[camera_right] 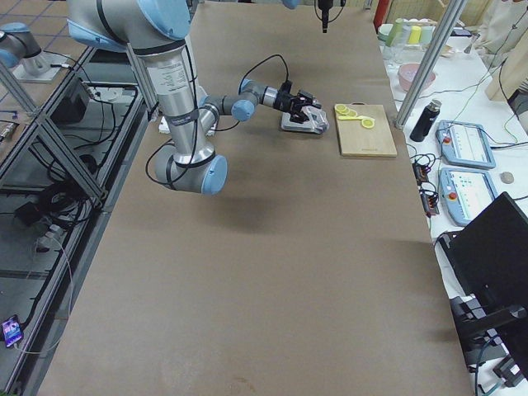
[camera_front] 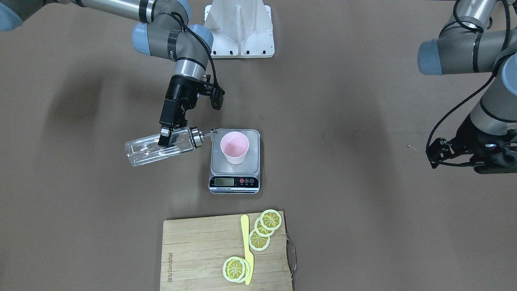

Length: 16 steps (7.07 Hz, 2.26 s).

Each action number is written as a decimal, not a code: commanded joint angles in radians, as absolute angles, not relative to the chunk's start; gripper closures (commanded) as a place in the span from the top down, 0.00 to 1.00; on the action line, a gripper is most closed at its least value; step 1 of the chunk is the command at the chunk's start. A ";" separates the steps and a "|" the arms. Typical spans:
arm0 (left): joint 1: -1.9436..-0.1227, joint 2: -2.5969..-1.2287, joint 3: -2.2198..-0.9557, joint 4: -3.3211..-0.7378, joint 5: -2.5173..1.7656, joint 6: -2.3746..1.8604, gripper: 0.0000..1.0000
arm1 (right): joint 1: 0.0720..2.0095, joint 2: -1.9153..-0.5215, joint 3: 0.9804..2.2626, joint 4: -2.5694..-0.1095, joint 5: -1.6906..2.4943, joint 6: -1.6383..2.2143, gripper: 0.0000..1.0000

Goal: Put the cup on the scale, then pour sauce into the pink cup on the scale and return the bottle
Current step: 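Tilt the bottle spout over the pink cup with the right gripper, then turn the bottle upright and carry it back with the right gripper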

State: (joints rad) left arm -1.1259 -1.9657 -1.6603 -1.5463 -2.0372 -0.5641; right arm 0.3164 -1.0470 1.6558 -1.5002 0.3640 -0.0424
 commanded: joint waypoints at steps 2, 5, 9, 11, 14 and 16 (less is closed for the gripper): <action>-1.126 -1.968 -1.649 -1.546 -2.037 -0.563 0.99 | 0.305 -1.046 1.629 -1.500 0.298 -0.075 0.00; -1.126 -1.968 -1.649 -1.546 -2.037 -0.563 0.99 | 0.296 -1.045 1.629 -1.487 0.278 -0.078 0.00; -1.124 -1.970 -1.649 -1.548 -2.037 -0.563 0.99 | 0.313 -1.046 1.638 -1.311 0.389 -0.057 0.00; -1.124 -1.970 -1.649 -1.548 -2.037 -0.563 0.99 | 0.345 -1.049 1.650 -1.259 0.501 0.029 0.00; -1.123 -1.976 -1.651 -1.548 -2.037 -0.563 0.99 | 0.423 -1.128 1.825 -1.259 0.717 0.195 0.00; -1.123 -1.982 -1.652 -1.548 -2.037 -0.565 0.99 | 0.489 -1.265 1.983 -1.258 0.857 0.312 0.00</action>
